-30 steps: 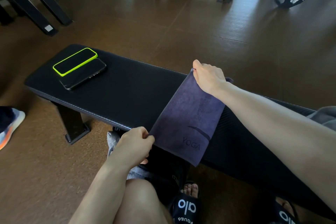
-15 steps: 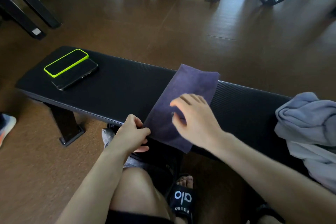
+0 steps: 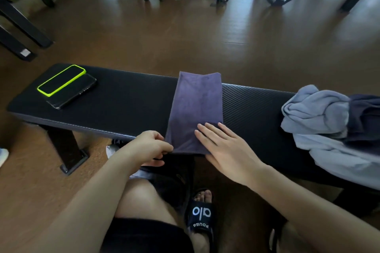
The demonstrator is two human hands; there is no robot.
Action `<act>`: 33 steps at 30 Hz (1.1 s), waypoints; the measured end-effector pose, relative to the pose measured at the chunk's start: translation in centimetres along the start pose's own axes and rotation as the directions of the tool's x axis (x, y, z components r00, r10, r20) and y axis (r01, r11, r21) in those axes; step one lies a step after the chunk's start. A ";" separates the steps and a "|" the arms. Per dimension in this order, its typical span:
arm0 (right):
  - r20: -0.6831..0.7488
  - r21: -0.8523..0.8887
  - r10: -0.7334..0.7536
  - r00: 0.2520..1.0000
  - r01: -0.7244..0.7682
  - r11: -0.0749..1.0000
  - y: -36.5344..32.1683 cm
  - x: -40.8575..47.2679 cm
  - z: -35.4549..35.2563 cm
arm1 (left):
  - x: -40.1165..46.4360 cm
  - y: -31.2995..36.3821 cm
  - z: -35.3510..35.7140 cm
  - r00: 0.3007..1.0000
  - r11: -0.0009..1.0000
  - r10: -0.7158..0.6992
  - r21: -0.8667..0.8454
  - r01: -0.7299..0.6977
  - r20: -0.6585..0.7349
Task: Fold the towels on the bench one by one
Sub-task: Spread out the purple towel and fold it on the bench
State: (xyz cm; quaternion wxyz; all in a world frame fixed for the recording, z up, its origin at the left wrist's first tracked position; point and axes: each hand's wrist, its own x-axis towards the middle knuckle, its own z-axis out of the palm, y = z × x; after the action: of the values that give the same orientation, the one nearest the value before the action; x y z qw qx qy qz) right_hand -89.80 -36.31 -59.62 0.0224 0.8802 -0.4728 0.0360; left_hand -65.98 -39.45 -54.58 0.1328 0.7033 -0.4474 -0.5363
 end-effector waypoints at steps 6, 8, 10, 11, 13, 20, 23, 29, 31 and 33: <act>-0.020 0.153 0.040 0.999 -0.036 0.988 1.9 0.0 -2.6 | 0.5 3.7 -0.6 0.992 0.893 0.112 0.443 -0.073 -0.062; -0.087 0.205 0.123 0.989 -0.103 0.973 2.2 2.3 -3.3 | 1.8 5.1 -0.9 0.922 0.770 0.321 0.627 -0.122 -0.215; -0.050 0.219 0.203 0.978 -0.188 0.957 2.8 5.4 -3.4 | 3.3 6.0 -0.3 0.859 0.742 0.452 0.635 -0.214 -0.239; 0.000 0.203 0.242 0.970 -0.237 0.950 3.4 7.0 -3.2 | 4.2 6.3 0.3 0.850 0.741 0.477 0.622 -0.254 -0.222; 0.092 0.162 0.320 0.943 -0.332 0.929 4.6 9.7 -2.4 | 5.5 6.5 1.8 0.838 0.732 0.503 0.620 -0.283 -0.212; 0.207 0.161 0.478 0.854 -0.511 0.844 6.1 10.7 0.9 | 7.5 5.2 3.3 0.790 0.736 0.536 0.622 -0.266 -0.297; 0.146 0.129 0.482 0.864 -0.499 0.857 6.4 12.2 -0.2 | 7.7 5.2 3.7 0.790 0.717 0.540 0.650 -0.252 -0.290; 0.227 0.161 0.467 0.855 -0.506 0.848 8.7 14.8 0.2 | 8.0 4.8 4.0 0.775 0.657 0.566 0.721 -0.220 -0.280; 0.195 0.156 0.499 0.844 -0.529 0.834 8.9 14.8 0.8 | 7.7 4.9 4.3 0.771 0.603 0.579 0.775 -0.187 -0.264; 0.100 0.124 0.501 0.860 -0.511 0.851 8.7 14.6 1.0 | 7.4 5.0 4.6 0.770 0.543 0.586 0.827 -0.144 -0.251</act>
State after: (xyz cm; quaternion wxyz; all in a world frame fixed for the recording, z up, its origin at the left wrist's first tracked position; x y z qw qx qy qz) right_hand -88.97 -53.33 -59.31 -0.0673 0.7247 -0.6842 0.0469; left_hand -72.27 -46.60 -57.72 0.0451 0.6886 -0.7221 -0.0479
